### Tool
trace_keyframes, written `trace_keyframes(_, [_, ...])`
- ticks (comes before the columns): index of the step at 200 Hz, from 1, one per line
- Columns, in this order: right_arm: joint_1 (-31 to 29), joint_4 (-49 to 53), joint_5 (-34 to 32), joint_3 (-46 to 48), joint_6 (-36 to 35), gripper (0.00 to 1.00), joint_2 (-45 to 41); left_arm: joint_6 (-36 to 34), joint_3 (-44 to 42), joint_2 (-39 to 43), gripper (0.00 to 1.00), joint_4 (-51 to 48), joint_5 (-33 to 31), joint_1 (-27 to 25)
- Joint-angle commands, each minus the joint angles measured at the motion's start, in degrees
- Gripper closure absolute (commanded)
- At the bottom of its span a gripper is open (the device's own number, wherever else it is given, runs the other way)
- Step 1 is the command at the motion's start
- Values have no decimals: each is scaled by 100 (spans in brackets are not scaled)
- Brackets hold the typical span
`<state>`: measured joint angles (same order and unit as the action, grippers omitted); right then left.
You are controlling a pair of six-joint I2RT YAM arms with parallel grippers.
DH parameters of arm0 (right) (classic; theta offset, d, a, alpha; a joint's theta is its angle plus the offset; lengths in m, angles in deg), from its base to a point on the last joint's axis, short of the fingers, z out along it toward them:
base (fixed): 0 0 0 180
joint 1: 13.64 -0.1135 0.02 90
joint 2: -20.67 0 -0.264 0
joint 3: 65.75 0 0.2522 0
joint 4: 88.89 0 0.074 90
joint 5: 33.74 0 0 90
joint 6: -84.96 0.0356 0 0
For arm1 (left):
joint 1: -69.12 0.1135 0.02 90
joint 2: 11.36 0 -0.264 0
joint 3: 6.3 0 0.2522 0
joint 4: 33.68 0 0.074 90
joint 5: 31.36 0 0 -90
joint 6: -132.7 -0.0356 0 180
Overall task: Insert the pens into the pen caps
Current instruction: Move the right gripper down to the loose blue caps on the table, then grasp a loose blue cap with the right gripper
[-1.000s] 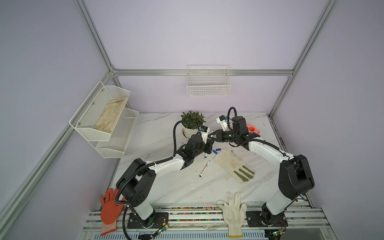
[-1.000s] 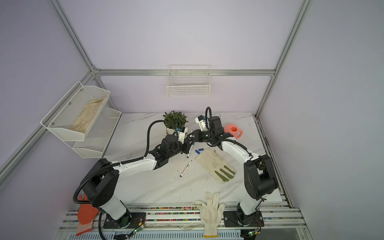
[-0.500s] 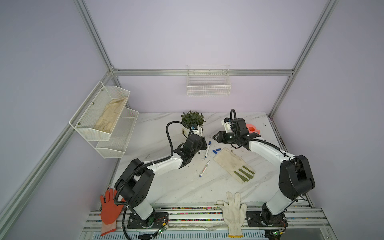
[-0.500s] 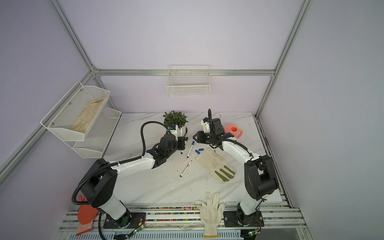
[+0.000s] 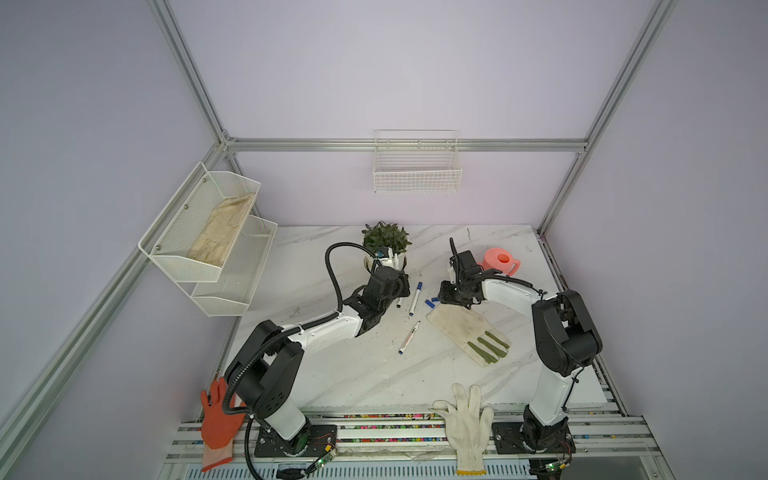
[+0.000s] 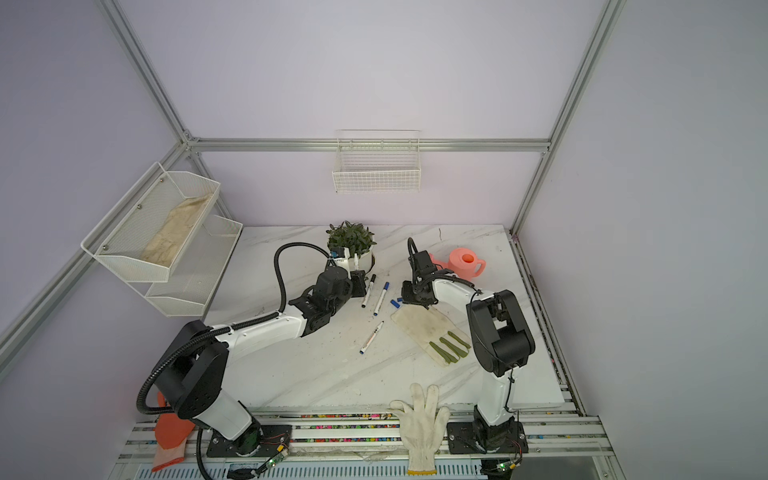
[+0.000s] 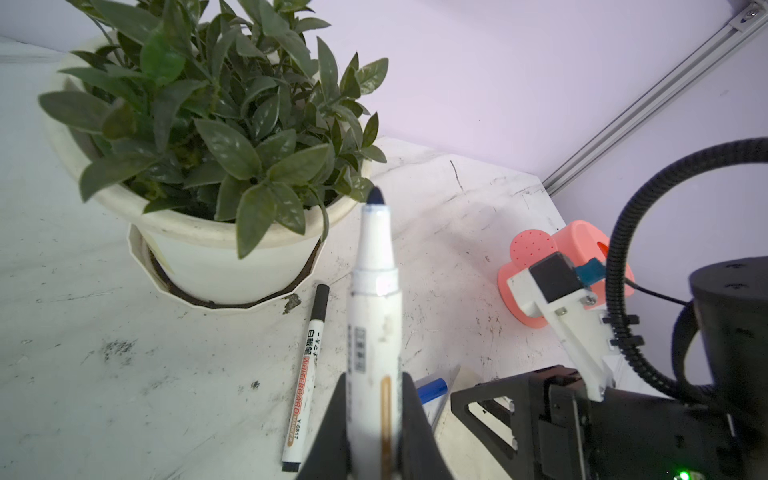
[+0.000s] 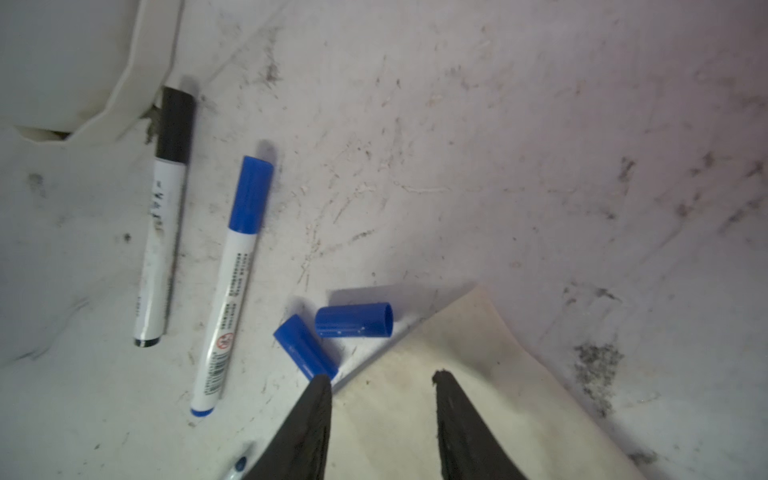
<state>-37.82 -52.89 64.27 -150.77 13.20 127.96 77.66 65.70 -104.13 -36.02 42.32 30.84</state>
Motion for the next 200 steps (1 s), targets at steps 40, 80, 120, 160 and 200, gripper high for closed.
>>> trace_keyframes(40, [-334, 602, -968, -469, -535, 55, 384, 55, -269, 198, 100, 123, -129, 12])
trace_keyframes(80, [-459, 813, -1236, -811, -772, 55, 680, -3, -269, 207, 100, 97, -133, 71])
trace_keyframes(120, [-484, 998, -1401, -1134, -914, 54, 937, 1, -269, 194, 100, 90, -135, 137])
trace_keyframes(160, [-483, 1149, -1413, -1506, -1018, 53, 1183, 1, -269, 124, 100, 123, -91, 180])
trace_keyframes(200, [-482, 1382, -1333, -2033, -1330, 52, 1527, -2, -244, 10, 100, 189, -13, 220])
